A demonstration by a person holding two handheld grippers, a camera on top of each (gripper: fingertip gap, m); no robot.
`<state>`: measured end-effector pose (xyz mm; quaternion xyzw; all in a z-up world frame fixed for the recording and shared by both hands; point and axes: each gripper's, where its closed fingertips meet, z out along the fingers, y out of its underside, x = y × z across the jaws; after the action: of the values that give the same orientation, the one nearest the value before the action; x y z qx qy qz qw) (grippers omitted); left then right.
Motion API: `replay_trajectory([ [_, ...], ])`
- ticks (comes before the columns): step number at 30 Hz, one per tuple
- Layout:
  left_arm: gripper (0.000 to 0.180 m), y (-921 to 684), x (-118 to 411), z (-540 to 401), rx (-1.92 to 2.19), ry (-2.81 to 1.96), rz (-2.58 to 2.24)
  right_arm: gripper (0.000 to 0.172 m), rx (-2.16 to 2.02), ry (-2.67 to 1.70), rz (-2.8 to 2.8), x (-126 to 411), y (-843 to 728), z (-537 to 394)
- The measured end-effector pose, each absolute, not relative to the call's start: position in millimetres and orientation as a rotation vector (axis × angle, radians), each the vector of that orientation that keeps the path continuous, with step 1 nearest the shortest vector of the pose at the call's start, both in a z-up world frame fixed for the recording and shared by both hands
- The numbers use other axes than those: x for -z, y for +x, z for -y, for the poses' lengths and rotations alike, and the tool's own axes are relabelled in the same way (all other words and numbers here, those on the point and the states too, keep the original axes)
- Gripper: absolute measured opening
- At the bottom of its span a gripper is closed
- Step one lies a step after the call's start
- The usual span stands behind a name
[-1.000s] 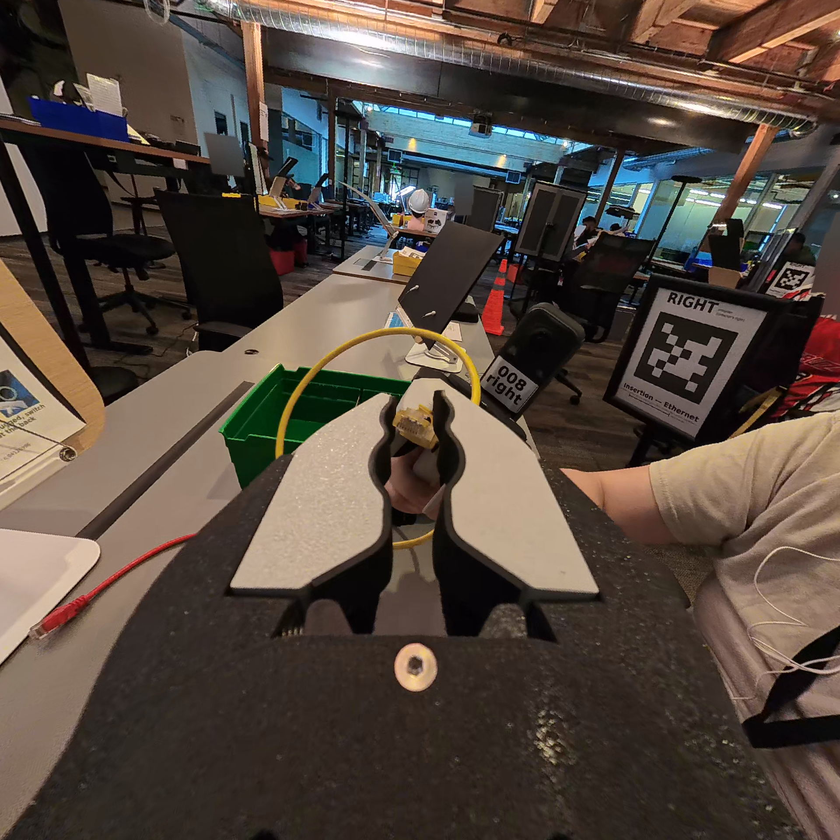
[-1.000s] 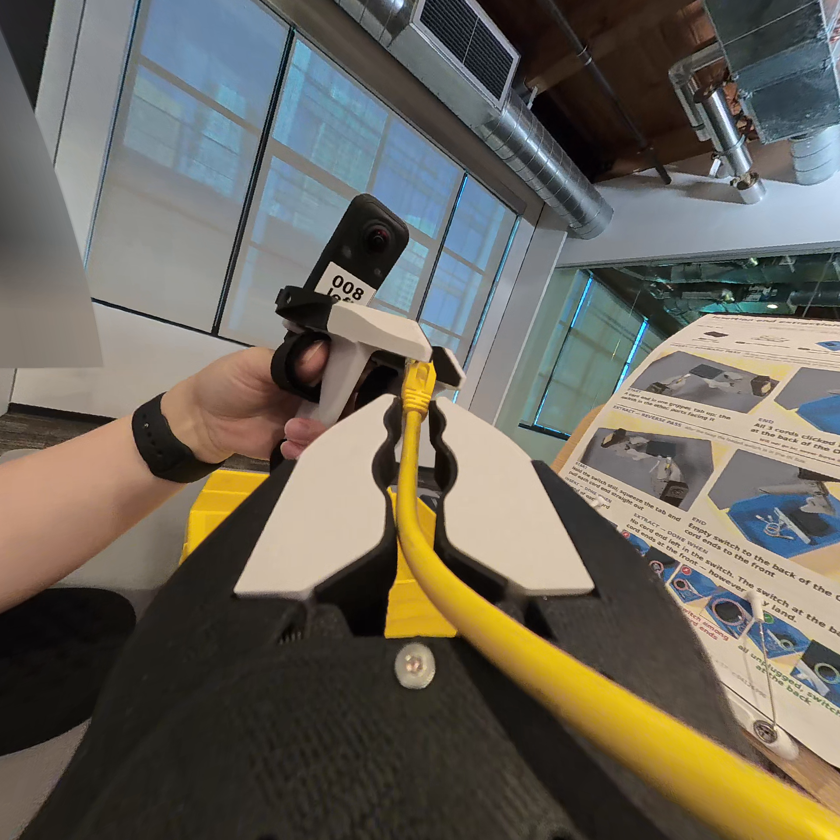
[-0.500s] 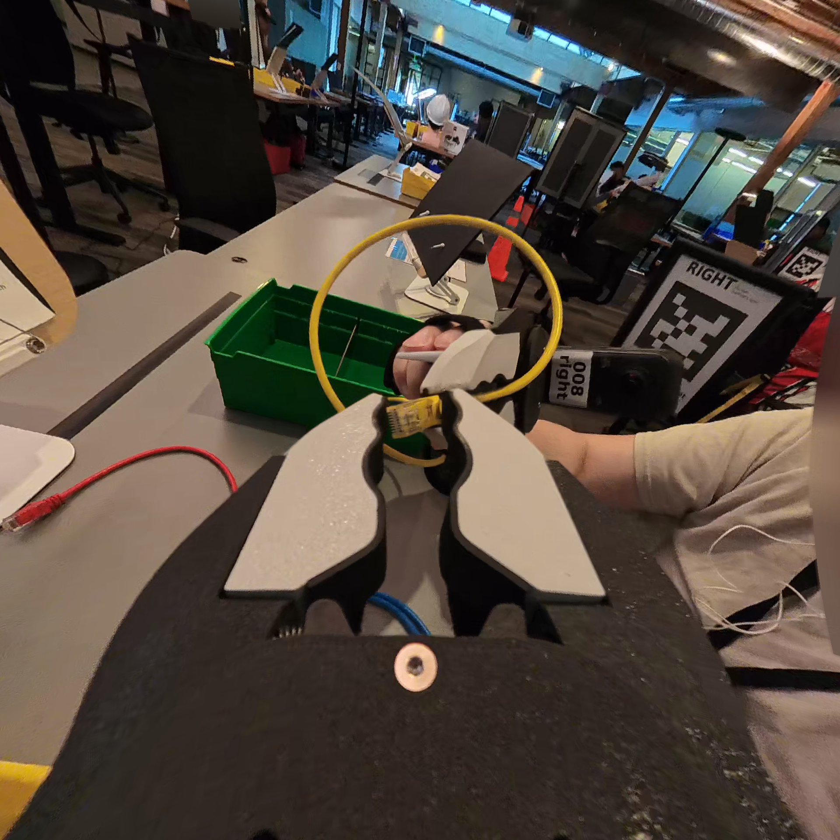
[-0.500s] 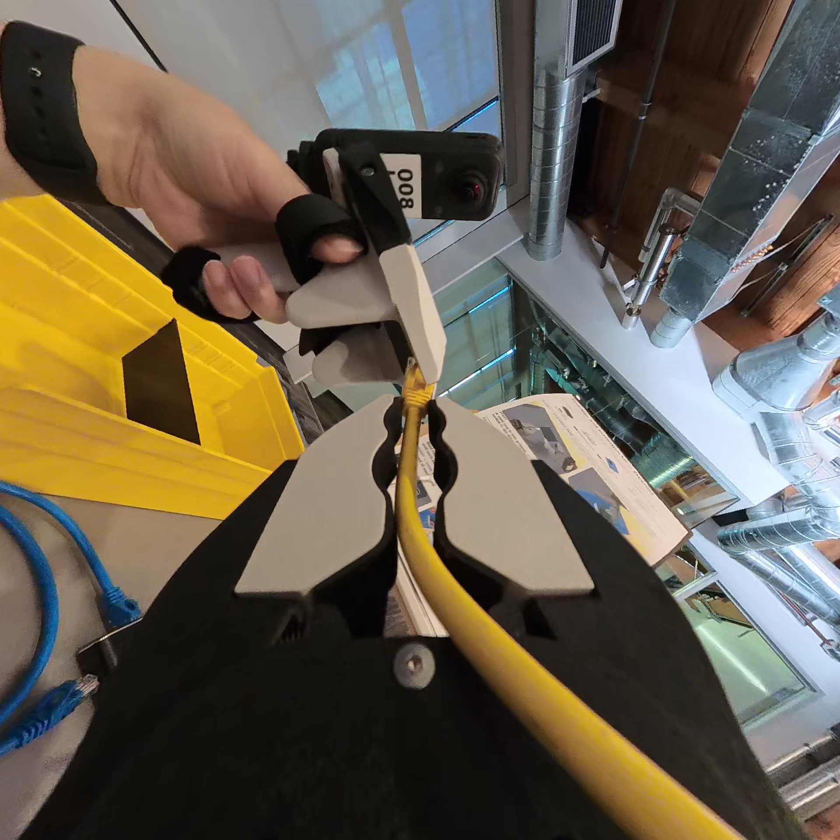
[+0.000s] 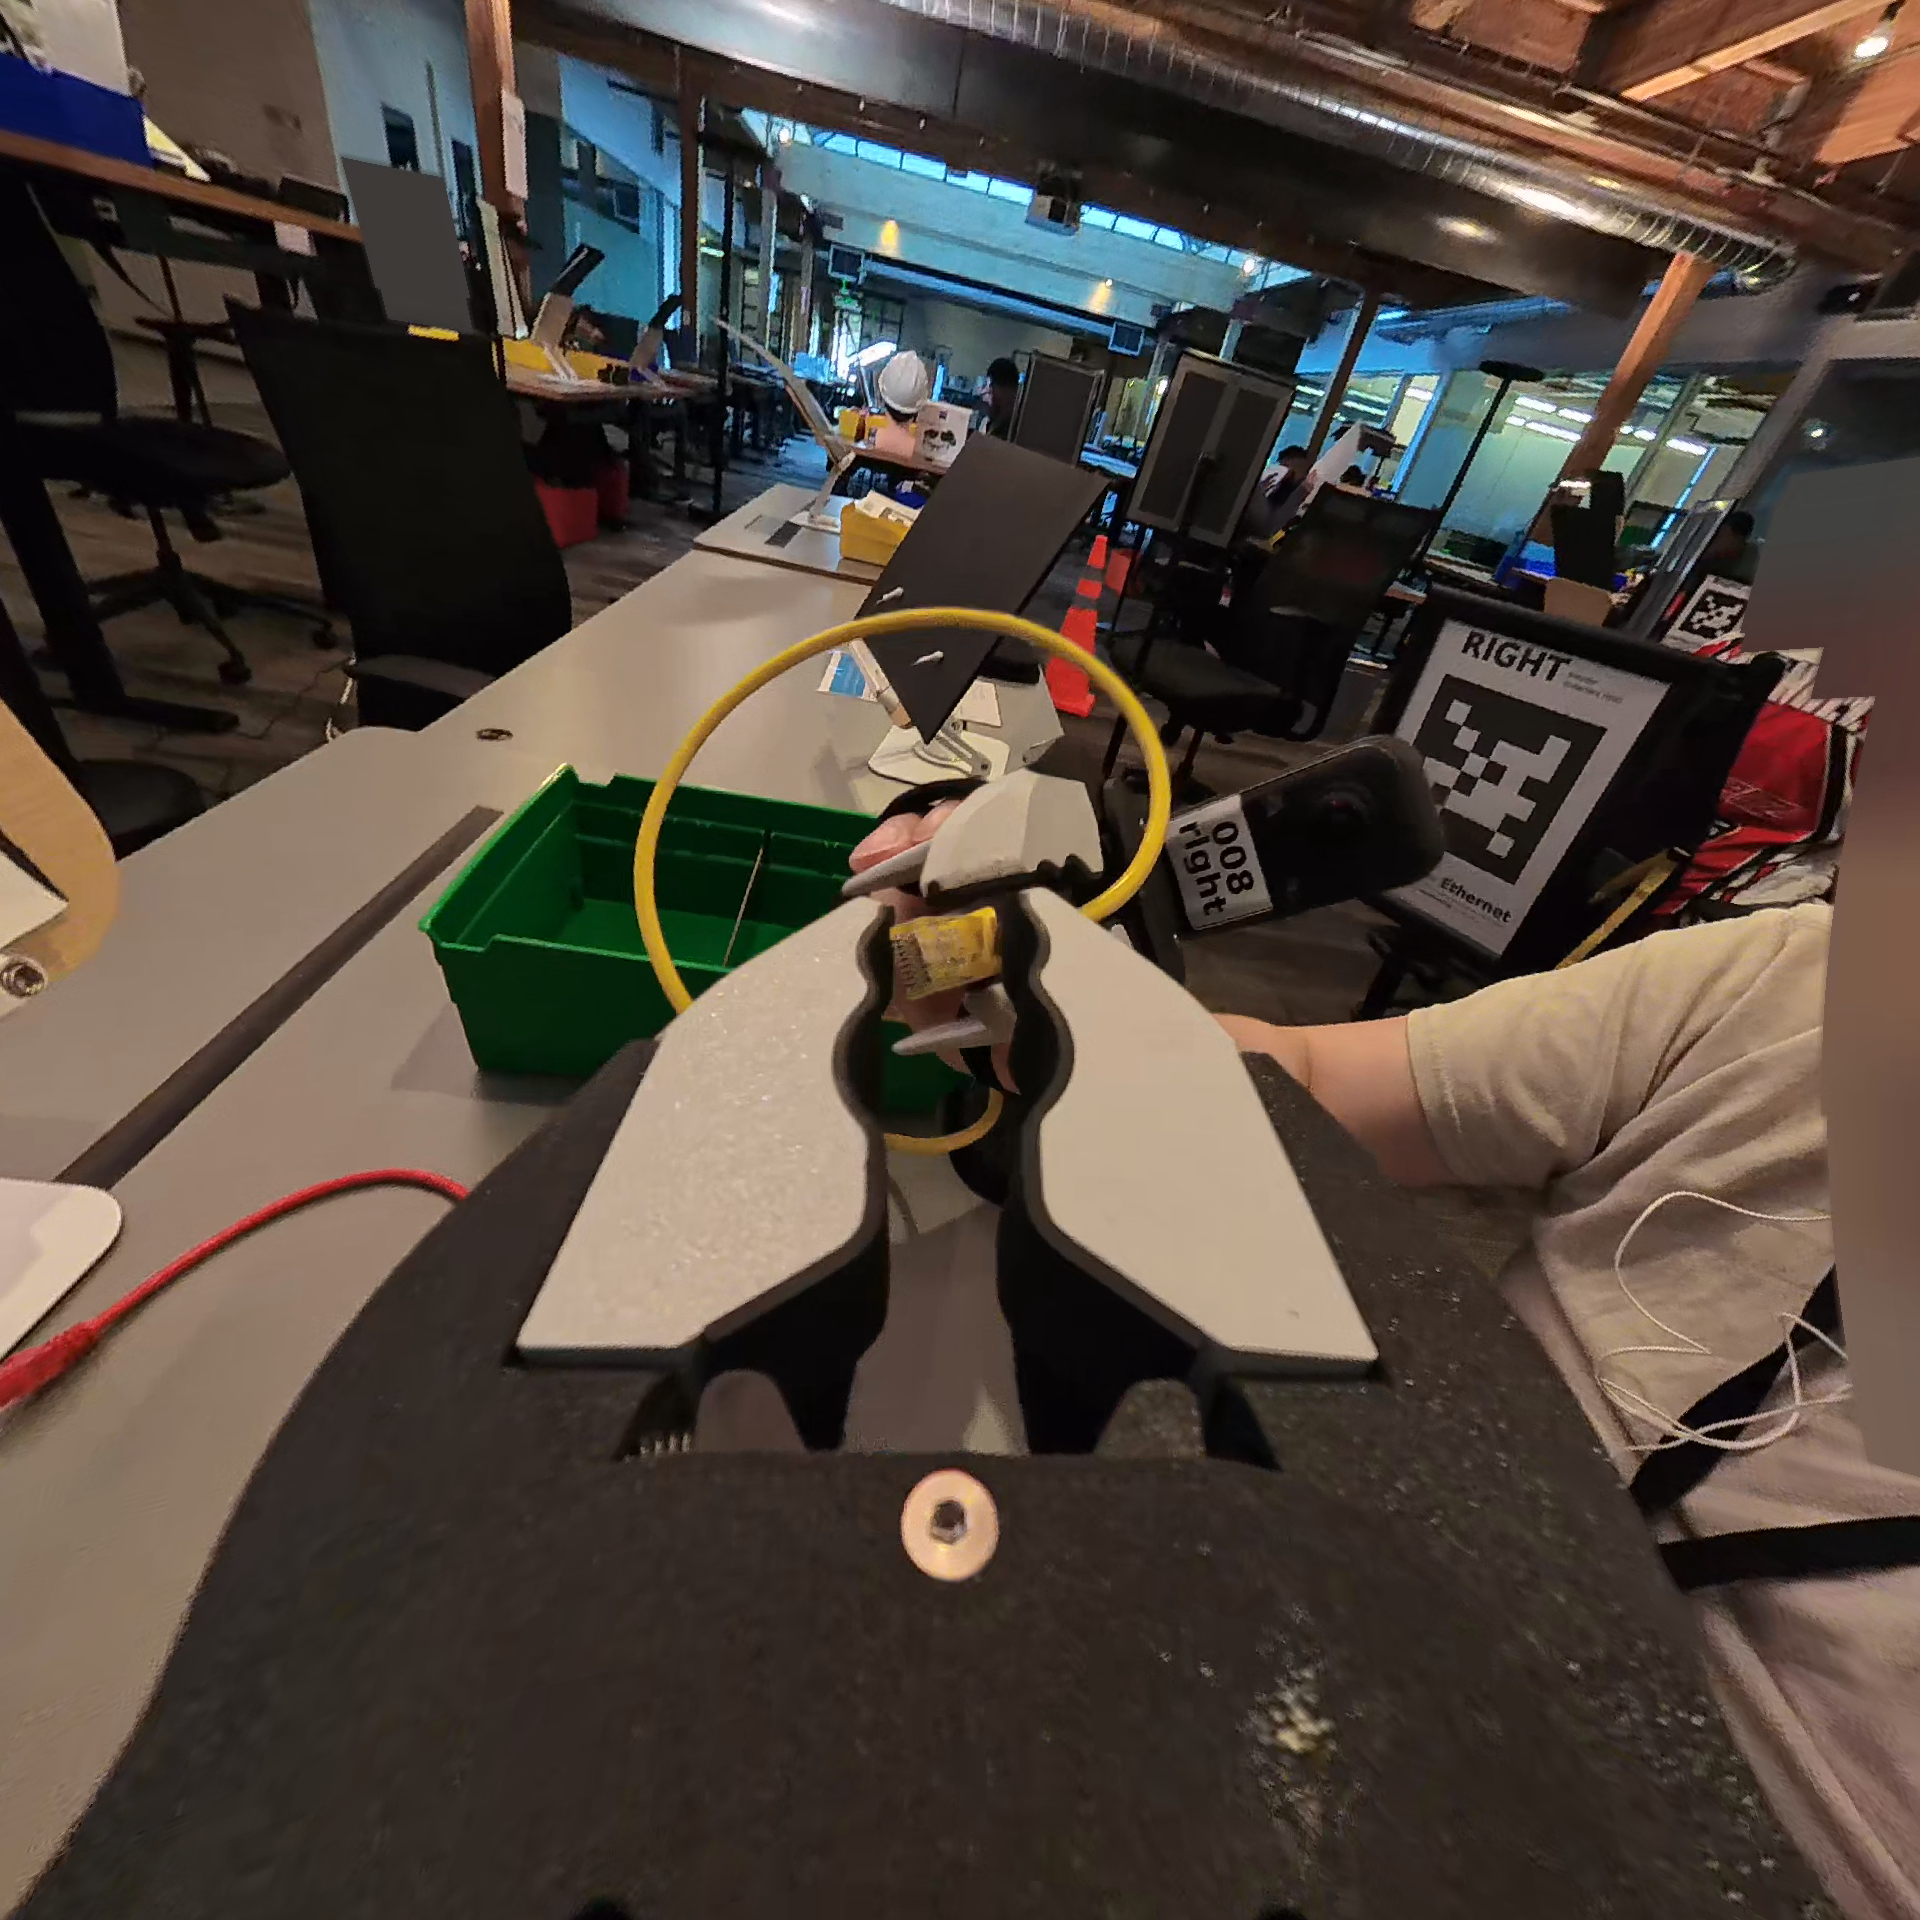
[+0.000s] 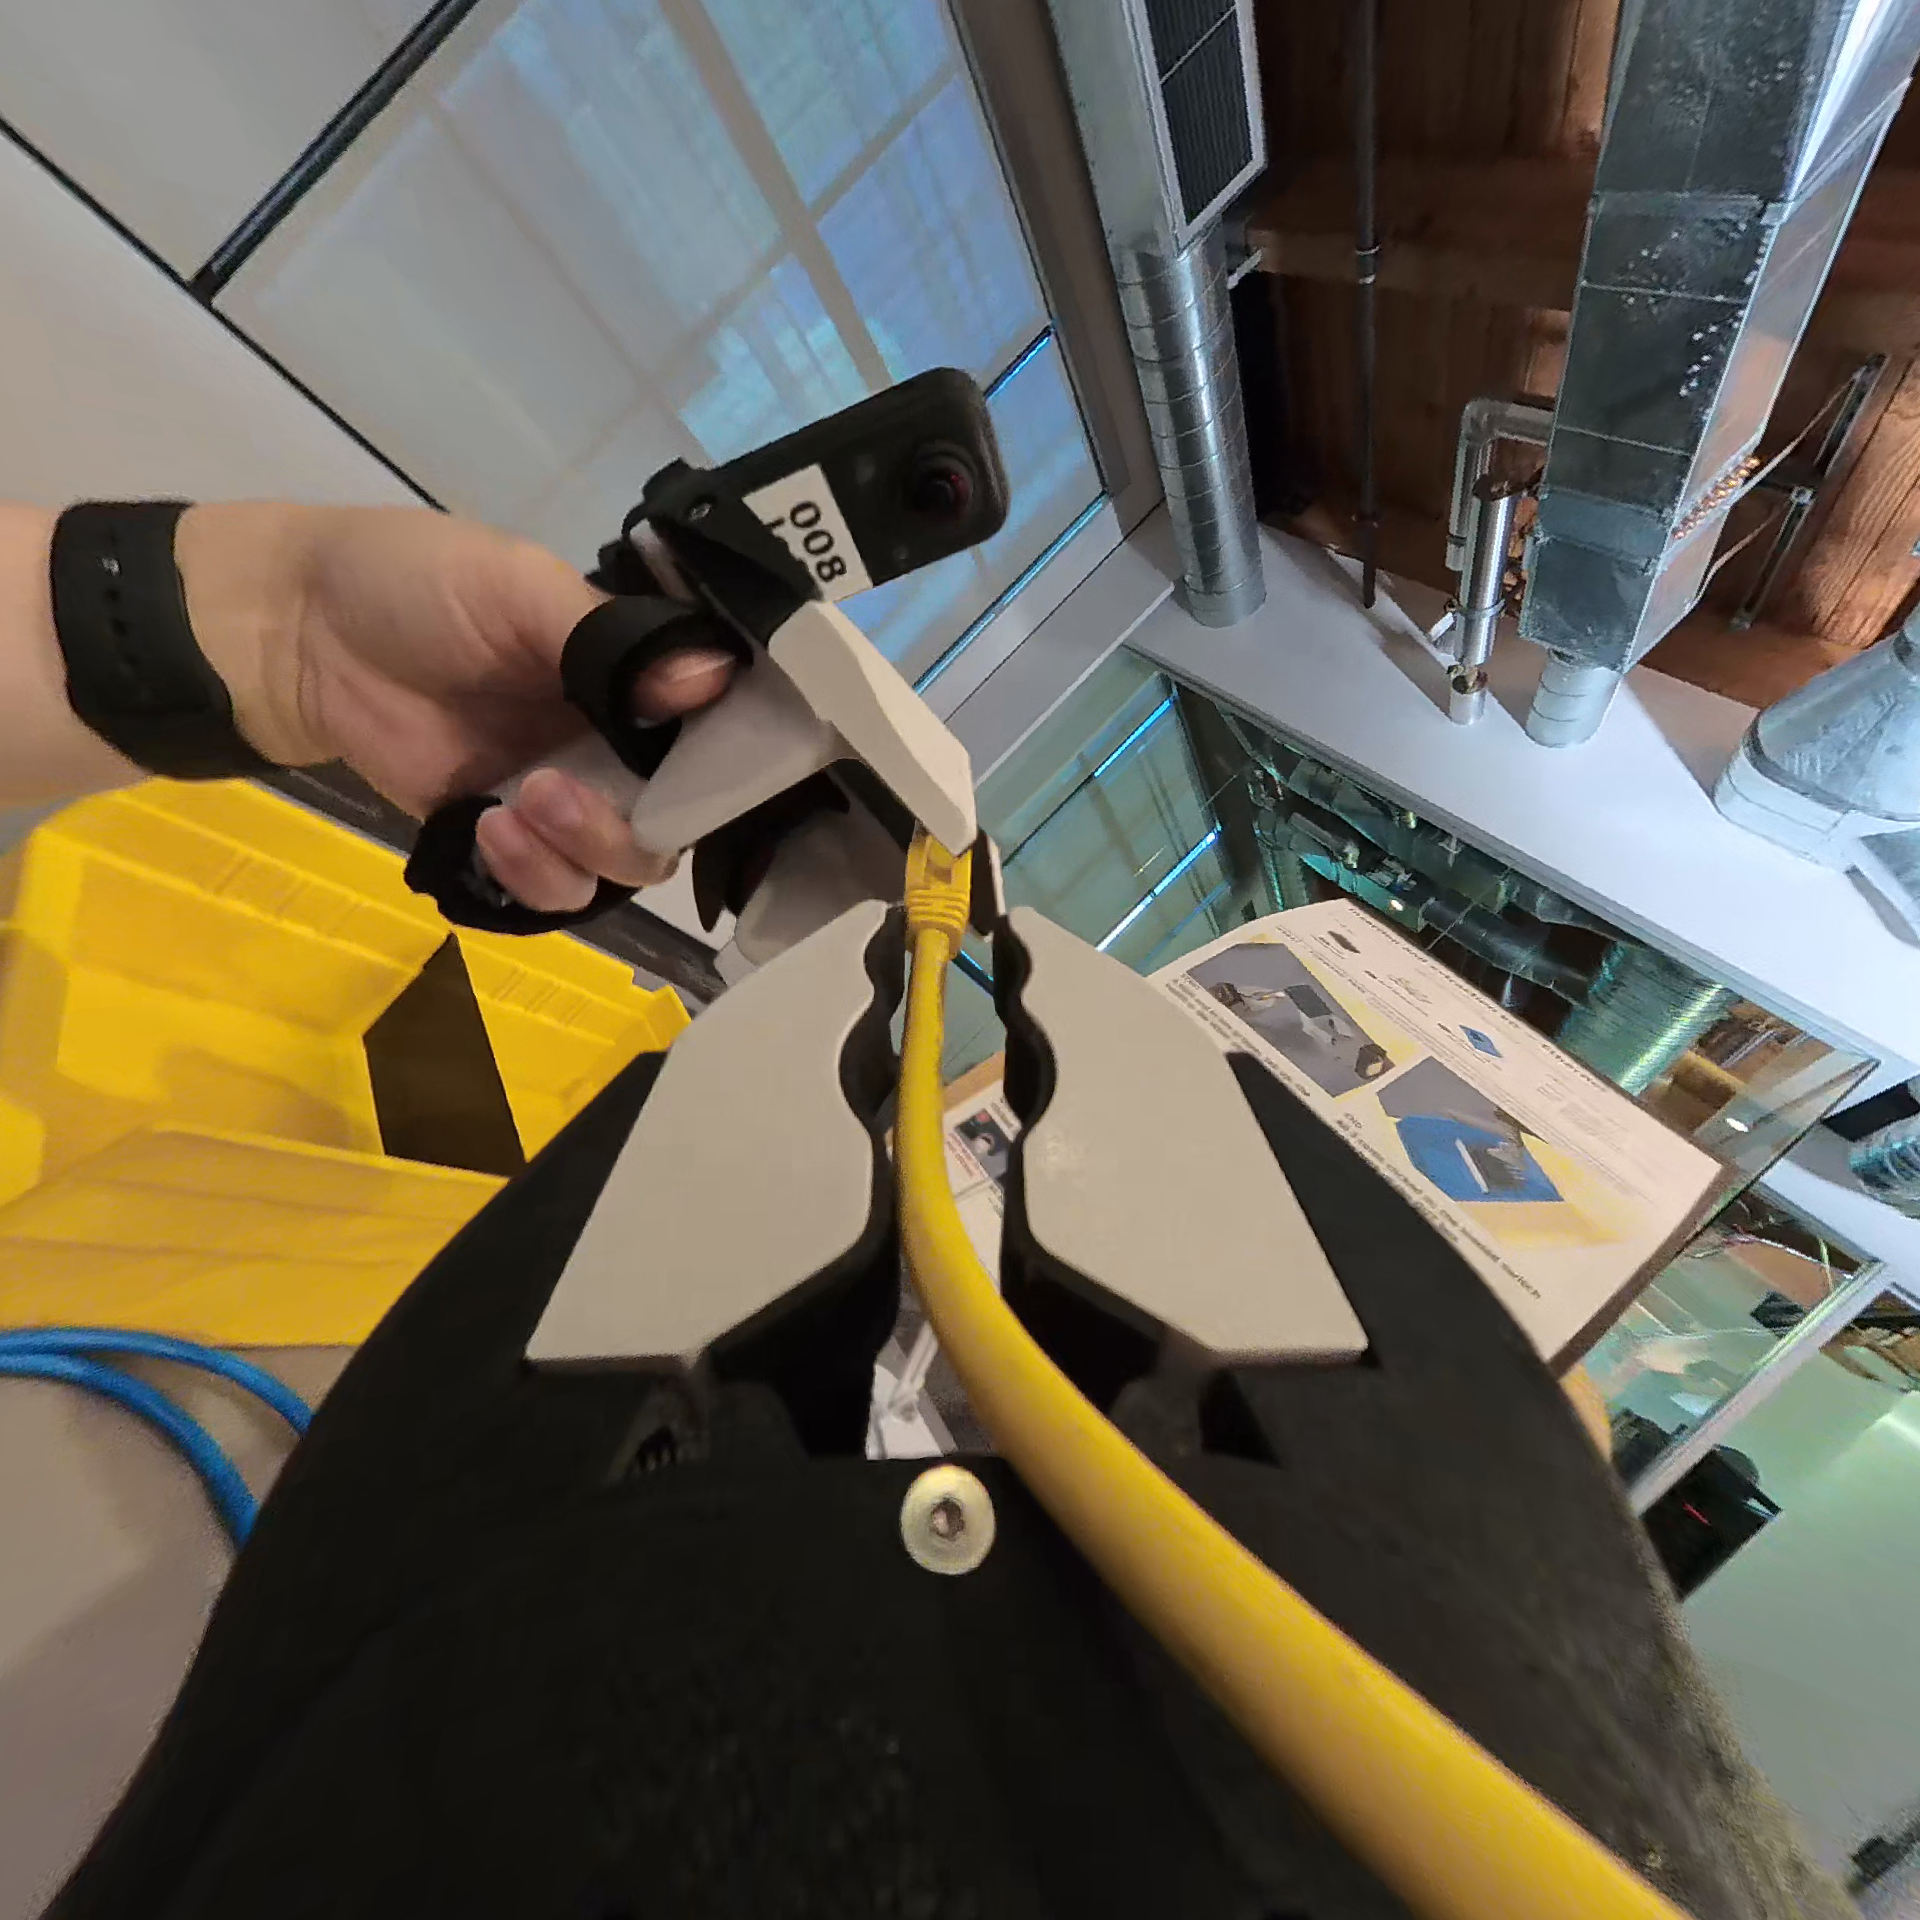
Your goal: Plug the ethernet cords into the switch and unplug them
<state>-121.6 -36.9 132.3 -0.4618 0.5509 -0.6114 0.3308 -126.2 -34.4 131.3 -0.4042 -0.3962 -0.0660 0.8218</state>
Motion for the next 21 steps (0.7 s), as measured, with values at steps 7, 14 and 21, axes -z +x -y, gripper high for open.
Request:
replay_trajectory([
  [7,0.019,-120.6,-139.4,40.8,1.595,-1.145,-1.42,0.012,0.153,-0.859,0.816,-134.2,-127.3,36.5],
  [14,0.018,-121.1,-141.9,45.0,1.597,-1.119,-1.425,0.012,0.151,-0.843,0.813,-135.8,-127.0,40.6],
  [21,0.019,-118.2,-140.6,45.0,1.605,-1.148,-1.42,0.011,0.145,-0.852,0.826,-134.4,-124.3,40.9],
])
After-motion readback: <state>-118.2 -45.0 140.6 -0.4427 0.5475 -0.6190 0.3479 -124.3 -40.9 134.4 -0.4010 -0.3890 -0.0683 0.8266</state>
